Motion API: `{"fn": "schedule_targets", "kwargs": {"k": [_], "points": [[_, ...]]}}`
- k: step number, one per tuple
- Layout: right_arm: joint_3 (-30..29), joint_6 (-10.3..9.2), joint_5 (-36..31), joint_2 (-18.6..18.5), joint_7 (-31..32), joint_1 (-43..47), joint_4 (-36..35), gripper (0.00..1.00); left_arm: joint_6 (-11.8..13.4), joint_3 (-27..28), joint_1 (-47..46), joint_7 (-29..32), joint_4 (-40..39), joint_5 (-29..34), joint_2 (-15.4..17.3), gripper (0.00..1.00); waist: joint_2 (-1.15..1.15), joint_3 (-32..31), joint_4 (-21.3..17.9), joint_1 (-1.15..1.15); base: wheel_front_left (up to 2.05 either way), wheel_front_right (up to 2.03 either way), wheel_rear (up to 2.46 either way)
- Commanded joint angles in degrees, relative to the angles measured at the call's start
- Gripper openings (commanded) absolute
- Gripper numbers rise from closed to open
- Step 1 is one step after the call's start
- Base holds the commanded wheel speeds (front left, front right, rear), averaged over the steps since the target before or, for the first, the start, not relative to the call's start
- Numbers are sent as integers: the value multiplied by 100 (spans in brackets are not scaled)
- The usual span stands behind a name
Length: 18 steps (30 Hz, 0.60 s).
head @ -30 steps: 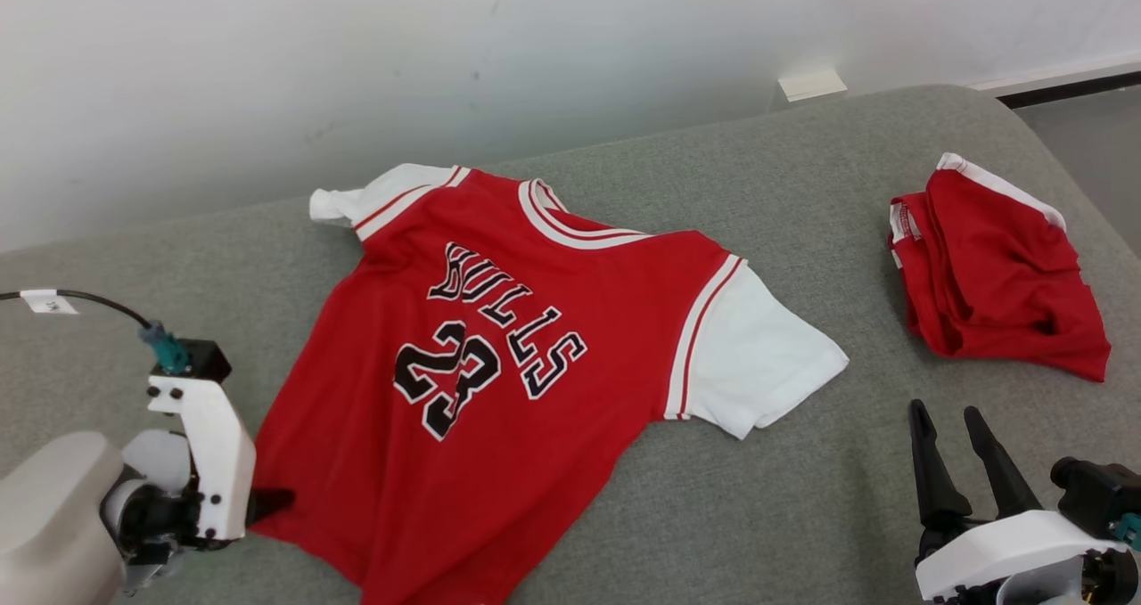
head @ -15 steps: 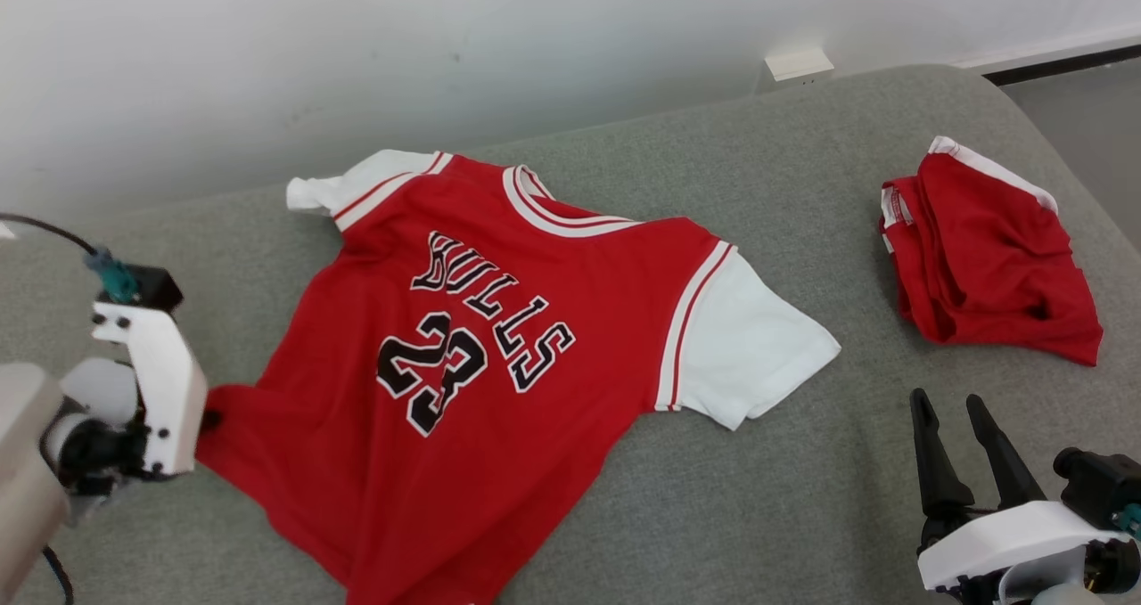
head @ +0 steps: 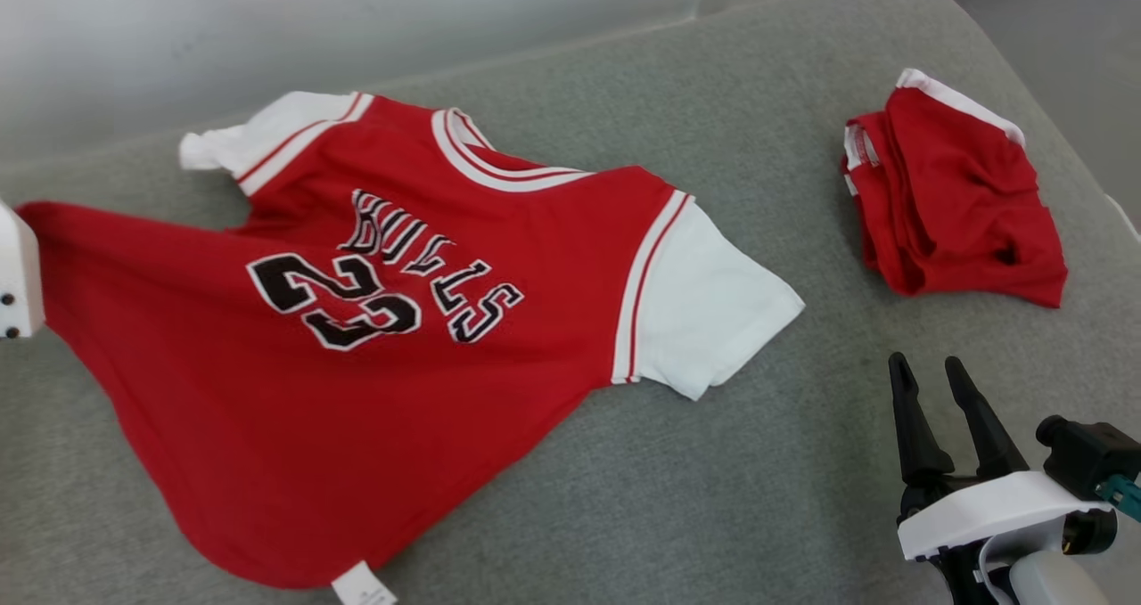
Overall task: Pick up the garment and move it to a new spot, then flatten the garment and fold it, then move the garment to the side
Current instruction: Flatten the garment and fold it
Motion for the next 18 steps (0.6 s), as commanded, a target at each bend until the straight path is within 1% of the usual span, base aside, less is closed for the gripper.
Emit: {"fn": "schedule_targets", "kwargs": {"k": [1,2,5,6,7,12,15,18], "points": [[16,-12,31,-15,-42,-67,24,100,43,4,-44,-154,130,103,-25,0,0,103,-116,-1,0,0,0],[40,-12,46,-7,-52,-80,38,100,78,24,-89,-298,219,134,-43,0,0,122,-142,-1,0,0,0],[72,-12,67,2,-94,-124,85,100,13,-15,-32,-373,462,125,-199,0,0,119,-167,-1,0,0,0],[78,-12,72,12,-109,-137,100,100,13,24,-22,-421,529,60,-255,48,0,111,-162,-1,0,0,0],[78,-12,79,19,-113,-144,119,100,-6,10,16,-418,600,36,-329,100,0,87,-139,-1,0,0,0],[116,-12,75,-26,-158,-143,200,100,-190,-100,92,-601,778,75,-641,100,0,-167,88,-1,0,0,0],[102,-12,49,-79,-164,-94,225,100,-296,-167,115,-919,733,161,-830,100,0,-398,308,-1,0,0,0],[82,-12,33,-123,-158,-17,236,100,-353,-187,222,-1382,620,225,-1005,100,0,-617,554,-1,0,0,0]]}}
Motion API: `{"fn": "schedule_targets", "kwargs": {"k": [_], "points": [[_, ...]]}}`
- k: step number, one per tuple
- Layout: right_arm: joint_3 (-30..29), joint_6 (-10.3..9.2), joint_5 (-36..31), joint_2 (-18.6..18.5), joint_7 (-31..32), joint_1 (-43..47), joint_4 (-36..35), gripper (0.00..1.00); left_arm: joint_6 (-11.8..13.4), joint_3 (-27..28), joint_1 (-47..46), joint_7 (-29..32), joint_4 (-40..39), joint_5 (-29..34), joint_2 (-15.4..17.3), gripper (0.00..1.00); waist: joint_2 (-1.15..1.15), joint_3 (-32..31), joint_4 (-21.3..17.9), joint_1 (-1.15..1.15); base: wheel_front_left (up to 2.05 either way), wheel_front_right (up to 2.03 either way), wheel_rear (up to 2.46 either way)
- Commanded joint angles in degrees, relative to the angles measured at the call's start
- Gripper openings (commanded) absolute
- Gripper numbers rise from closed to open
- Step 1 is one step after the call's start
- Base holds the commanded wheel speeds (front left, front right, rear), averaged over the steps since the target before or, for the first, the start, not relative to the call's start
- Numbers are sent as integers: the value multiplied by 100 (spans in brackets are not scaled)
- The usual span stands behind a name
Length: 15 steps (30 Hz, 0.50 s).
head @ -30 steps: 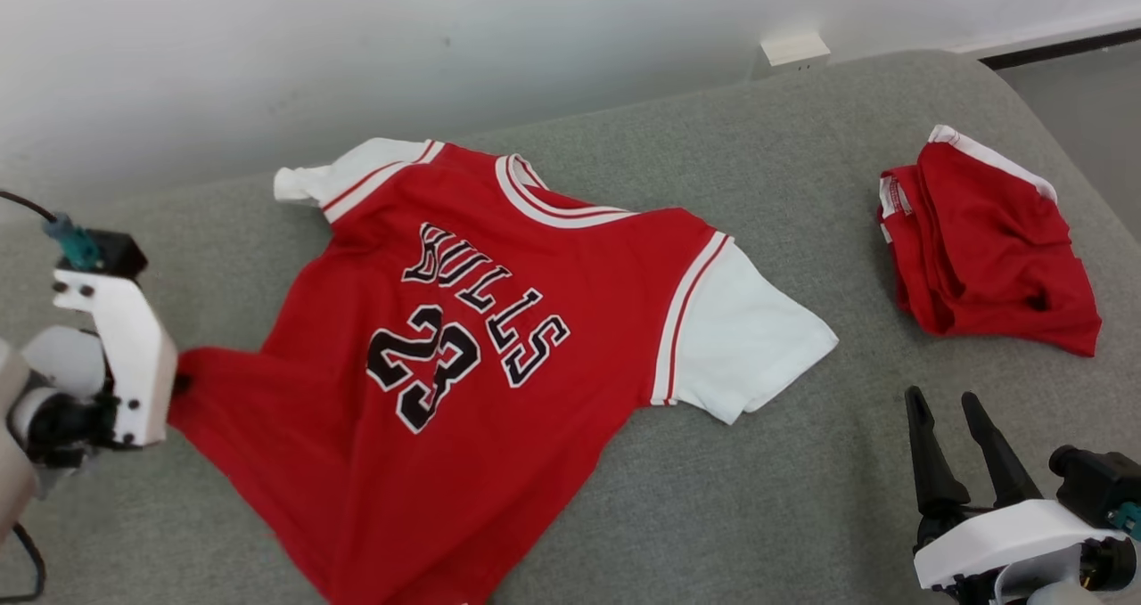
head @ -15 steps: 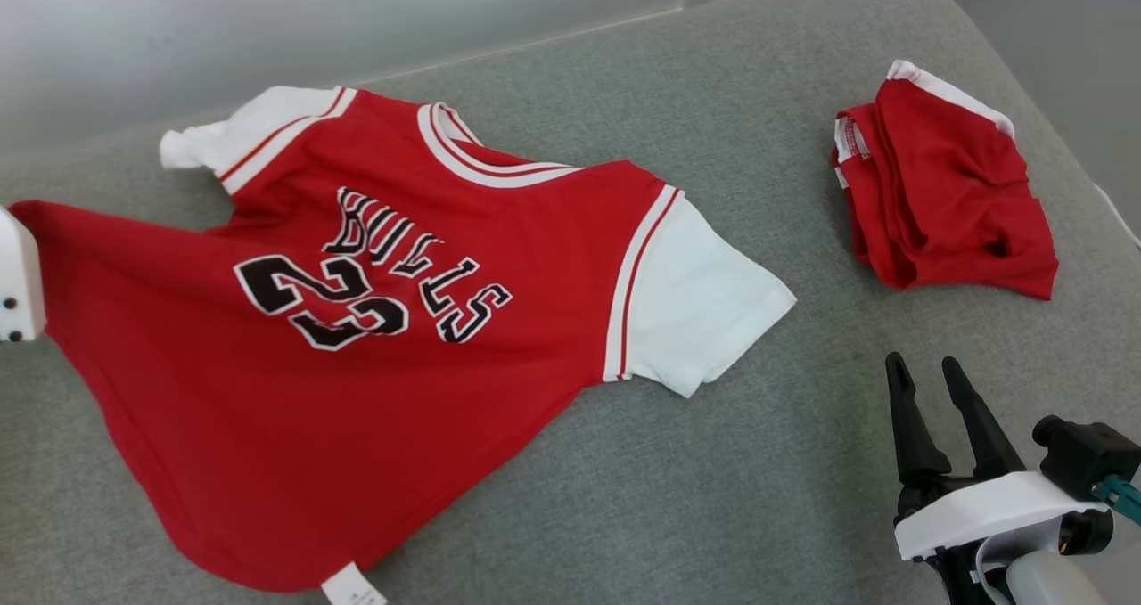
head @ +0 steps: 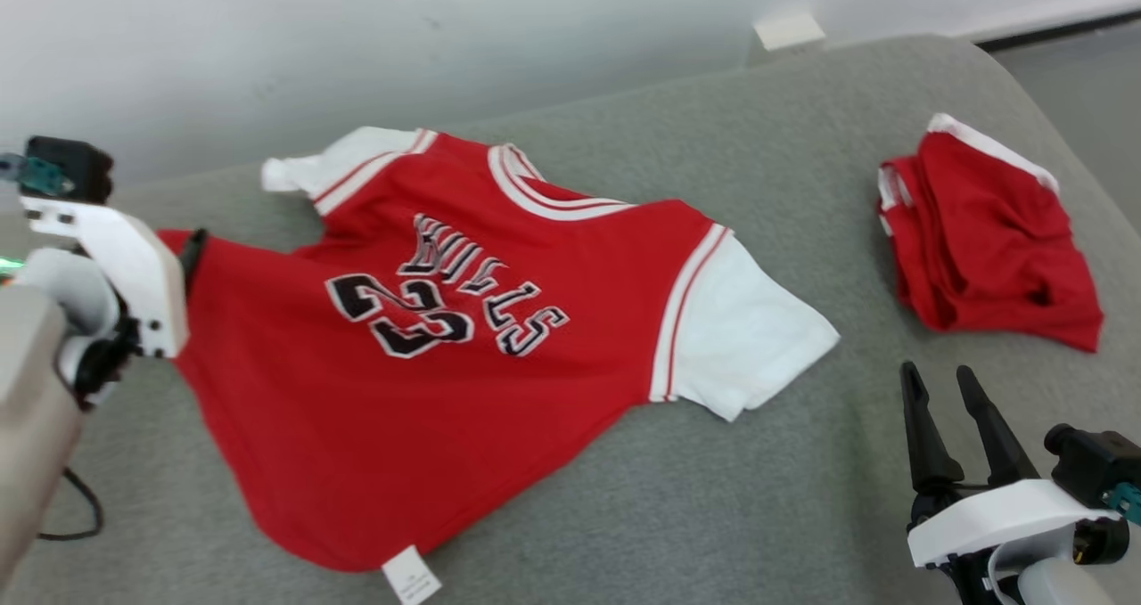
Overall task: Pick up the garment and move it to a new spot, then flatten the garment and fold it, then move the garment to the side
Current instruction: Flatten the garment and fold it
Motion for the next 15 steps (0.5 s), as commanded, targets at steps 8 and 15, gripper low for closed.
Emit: {"fn": "schedule_targets", "kwargs": {"k": [8,15], "points": [[-209,-12,-138,-196,-43,354,-118,100,193,271,723,-1752,-527,-69,-358,100,0,-798,929,0,0,0,0],[-494,-12,-304,-224,-64,593,-483,100,600,638,1685,-2617,-1547,-233,-318,100,0,-1048,1257,0,0,0,0]]}}
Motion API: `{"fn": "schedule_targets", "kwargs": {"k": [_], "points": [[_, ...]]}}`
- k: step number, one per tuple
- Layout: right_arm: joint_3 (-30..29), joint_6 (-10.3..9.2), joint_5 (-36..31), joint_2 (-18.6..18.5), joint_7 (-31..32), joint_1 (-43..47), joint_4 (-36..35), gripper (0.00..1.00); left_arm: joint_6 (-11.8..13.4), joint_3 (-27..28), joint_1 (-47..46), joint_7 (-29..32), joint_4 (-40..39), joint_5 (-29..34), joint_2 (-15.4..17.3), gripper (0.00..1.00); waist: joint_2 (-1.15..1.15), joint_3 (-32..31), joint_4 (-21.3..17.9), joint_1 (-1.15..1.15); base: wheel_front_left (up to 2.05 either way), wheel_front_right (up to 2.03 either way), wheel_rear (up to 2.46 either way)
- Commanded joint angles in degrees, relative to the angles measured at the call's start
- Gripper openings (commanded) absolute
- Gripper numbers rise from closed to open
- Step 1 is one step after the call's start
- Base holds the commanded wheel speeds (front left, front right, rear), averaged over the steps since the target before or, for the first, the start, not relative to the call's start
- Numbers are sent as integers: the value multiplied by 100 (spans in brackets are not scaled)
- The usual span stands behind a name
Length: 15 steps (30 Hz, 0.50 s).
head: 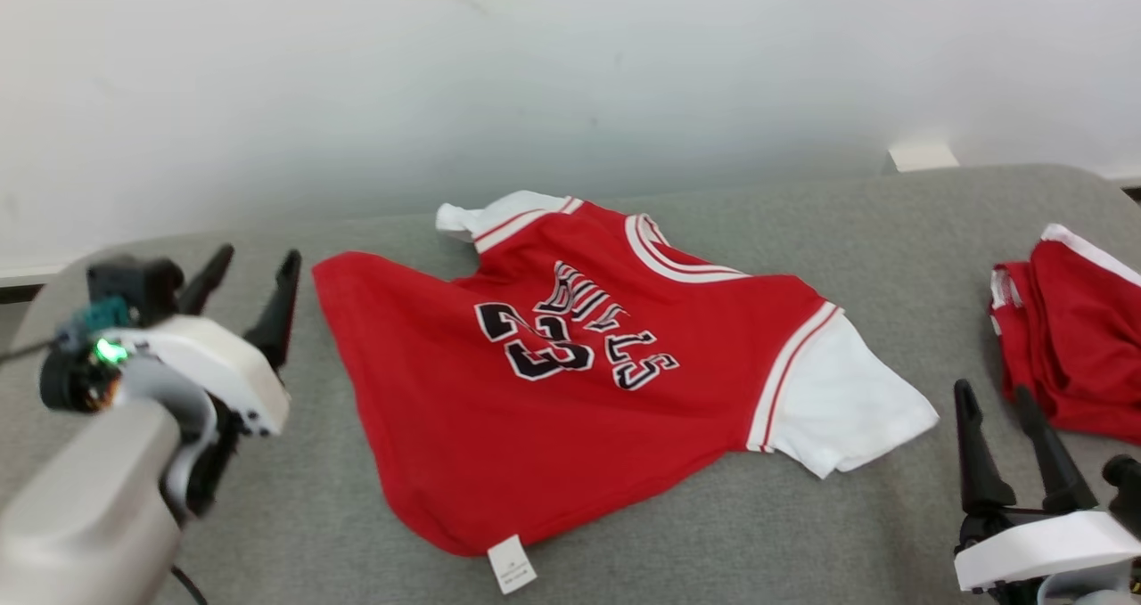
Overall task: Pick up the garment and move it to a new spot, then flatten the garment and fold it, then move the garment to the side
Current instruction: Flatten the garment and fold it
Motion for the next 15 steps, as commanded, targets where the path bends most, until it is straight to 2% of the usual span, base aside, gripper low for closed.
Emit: {"fn": "schedule_targets", "kwargs": {"k": [1,5,8,12,15], "points": [[-104,-12,-86,-2,-42,129,-115,100,165,140,386,-90,-318,-50,27,100,0,-146,174,0,0,0,0],[-378,-12,-189,76,-83,347,-344,100,720,806,1191,-135,-1485,225,-58,100,0,-253,273,0,0,0,0],[-596,-12,-315,146,-110,489,-584,100,1009,1458,2077,-127,-2319,561,-273,100,0,-316,320,0,0,0,0],[-736,-12,-607,171,-118,703,-922,100,1115,2108,2983,-129,-3046,1091,-644,100,0,-346,331,0,0,0,0],[-767,-12,-982,186,-121,854,-1138,100,1027,2460,3571,-129,-3223,1443,-989,100,0,-358,323,0,0,0,0]]}}
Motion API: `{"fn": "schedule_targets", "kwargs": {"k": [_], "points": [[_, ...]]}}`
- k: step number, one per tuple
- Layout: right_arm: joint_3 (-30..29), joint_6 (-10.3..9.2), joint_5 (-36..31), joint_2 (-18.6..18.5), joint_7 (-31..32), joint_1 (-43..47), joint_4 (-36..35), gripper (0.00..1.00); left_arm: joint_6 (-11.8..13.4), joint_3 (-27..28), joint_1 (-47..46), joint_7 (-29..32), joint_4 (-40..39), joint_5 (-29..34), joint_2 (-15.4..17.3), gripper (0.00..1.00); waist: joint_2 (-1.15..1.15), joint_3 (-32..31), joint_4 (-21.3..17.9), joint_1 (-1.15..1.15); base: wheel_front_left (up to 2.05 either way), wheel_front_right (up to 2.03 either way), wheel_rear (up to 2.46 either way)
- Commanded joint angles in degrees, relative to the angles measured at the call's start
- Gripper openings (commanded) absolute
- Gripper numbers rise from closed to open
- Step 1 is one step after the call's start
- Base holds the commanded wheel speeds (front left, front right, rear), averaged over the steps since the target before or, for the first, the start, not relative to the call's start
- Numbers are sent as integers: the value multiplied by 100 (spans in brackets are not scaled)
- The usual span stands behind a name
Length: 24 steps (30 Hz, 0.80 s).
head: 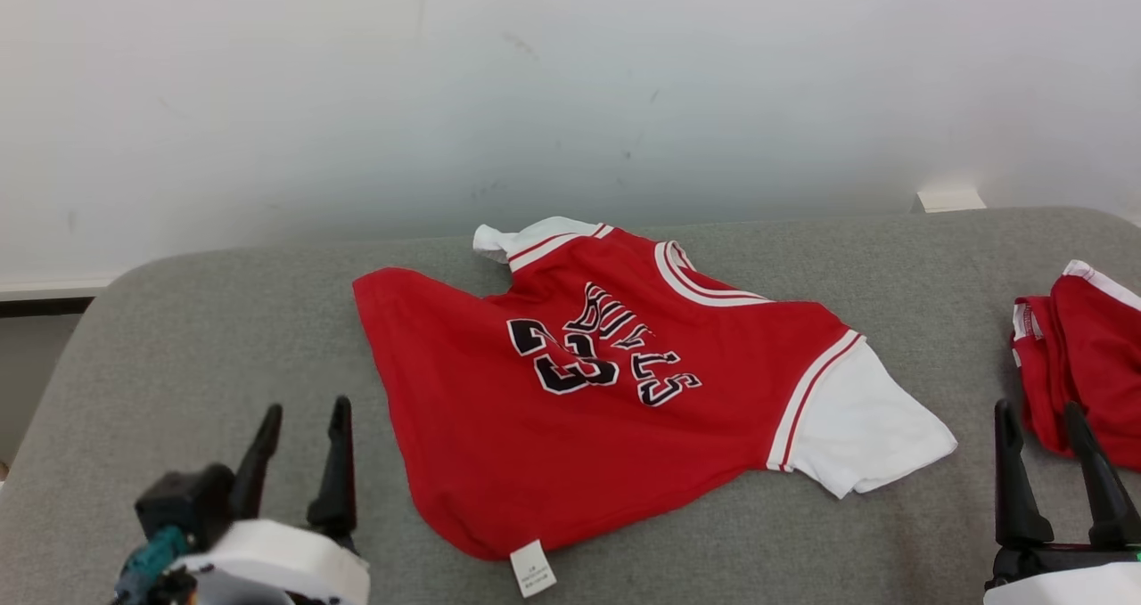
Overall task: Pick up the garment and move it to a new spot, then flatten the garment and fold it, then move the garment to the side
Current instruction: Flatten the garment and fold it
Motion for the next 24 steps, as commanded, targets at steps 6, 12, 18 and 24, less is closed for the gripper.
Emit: {"fn": "schedule_targets", "kwargs": {"k": [6,12,18,24], "points": [[-163,-12,-223,254,-17,398,-405,100,-328,626,858,4,-158,929,-784,100,0,-16,-47,1,0,0,0],[-138,-12,-328,286,-18,592,-437,100,-766,1158,1135,4,-27,1409,-1360,100,0,-35,-48,1,0,0,0],[-47,-12,-328,239,-19,430,-435,100,-1205,1500,1127,4,171,1775,-1658,100,0,-71,-120,1,0,0,0],[-8,-12,-315,223,-19,408,-405,100,-1432,1662,1088,3,285,1962,-1828,100,0,-92,-153,1,0,0,0]]}}
